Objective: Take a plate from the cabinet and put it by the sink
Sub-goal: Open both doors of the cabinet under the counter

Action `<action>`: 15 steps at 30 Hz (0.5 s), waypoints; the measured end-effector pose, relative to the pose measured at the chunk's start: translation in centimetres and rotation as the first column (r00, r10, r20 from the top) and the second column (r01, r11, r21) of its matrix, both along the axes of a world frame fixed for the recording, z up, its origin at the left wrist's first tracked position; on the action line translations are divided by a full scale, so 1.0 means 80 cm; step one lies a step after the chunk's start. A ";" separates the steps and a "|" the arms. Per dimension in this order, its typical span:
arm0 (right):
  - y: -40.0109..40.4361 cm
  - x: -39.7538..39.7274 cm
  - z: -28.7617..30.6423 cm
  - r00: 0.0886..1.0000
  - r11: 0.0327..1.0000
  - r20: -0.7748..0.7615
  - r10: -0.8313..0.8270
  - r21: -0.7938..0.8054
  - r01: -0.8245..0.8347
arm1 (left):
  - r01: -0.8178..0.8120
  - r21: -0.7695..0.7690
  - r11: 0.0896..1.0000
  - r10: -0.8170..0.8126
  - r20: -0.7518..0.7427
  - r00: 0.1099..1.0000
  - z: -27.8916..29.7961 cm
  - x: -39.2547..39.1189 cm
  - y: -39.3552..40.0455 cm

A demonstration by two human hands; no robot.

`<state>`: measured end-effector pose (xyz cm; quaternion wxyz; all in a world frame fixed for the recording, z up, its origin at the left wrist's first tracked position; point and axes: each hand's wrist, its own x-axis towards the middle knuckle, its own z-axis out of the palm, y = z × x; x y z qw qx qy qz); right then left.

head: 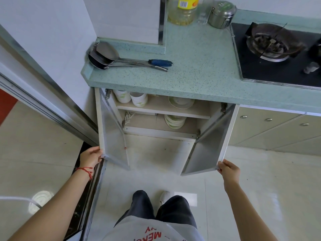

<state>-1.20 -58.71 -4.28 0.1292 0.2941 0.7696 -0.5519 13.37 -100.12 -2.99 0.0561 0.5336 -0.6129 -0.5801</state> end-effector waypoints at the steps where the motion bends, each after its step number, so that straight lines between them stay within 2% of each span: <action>1: 0.001 0.001 0.001 1.000 1.000 0.005 -0.010 0.004 0.010 | 0.001 -0.008 1.000 -0.001 0.004 1.000 0.002 0.001 -0.001; 6: 0.013 0.001 0.000 0.998 0.998 0.005 -0.064 -0.007 0.064 | 0.033 -0.061 0.998 -0.031 0.021 0.999 0.007 0.008 -0.004; 11: 0.022 0.005 0.001 0.994 0.989 0.011 -0.110 0.097 0.108 | 0.122 -0.148 0.981 -0.113 0.067 0.991 0.009 0.011 -0.010; 15: 0.024 0.007 0.009 0.994 0.975 0.014 -0.111 0.196 0.106 | 0.129 -0.193 0.973 -0.111 0.099 0.989 0.001 0.013 -0.013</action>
